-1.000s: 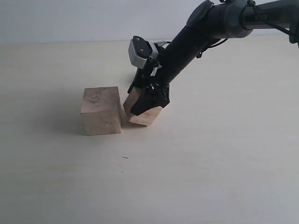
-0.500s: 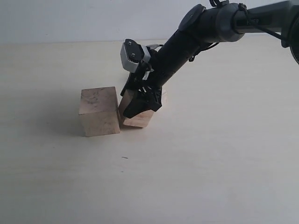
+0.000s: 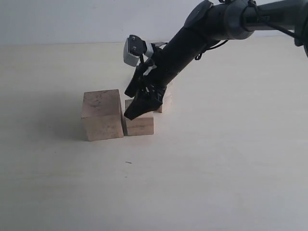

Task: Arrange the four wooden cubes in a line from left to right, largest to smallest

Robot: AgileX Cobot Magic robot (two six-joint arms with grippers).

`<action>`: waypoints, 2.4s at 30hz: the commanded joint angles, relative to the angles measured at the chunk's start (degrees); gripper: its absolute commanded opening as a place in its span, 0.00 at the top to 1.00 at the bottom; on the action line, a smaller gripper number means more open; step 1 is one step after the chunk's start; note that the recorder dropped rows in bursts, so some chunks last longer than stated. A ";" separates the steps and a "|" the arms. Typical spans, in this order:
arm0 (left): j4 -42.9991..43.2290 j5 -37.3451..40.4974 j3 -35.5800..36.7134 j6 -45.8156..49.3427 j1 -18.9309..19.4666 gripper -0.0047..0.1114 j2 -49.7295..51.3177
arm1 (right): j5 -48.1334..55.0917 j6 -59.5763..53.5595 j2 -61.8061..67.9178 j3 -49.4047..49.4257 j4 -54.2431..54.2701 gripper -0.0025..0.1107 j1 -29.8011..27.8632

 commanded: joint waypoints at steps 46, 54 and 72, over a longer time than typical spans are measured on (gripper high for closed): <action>-0.29 -0.29 0.19 0.00 -0.33 0.96 -0.21 | 4.46 38.16 -0.57 -0.02 -15.73 0.88 0.20; -0.29 -0.29 0.19 0.00 -0.33 0.96 -0.21 | 5.46 41.12 -5.55 -0.02 -19.73 0.88 0.09; -0.29 -0.29 0.19 0.00 -0.33 0.96 -0.21 | -10.11 48.16 -11.61 -0.02 -25.48 0.88 0.09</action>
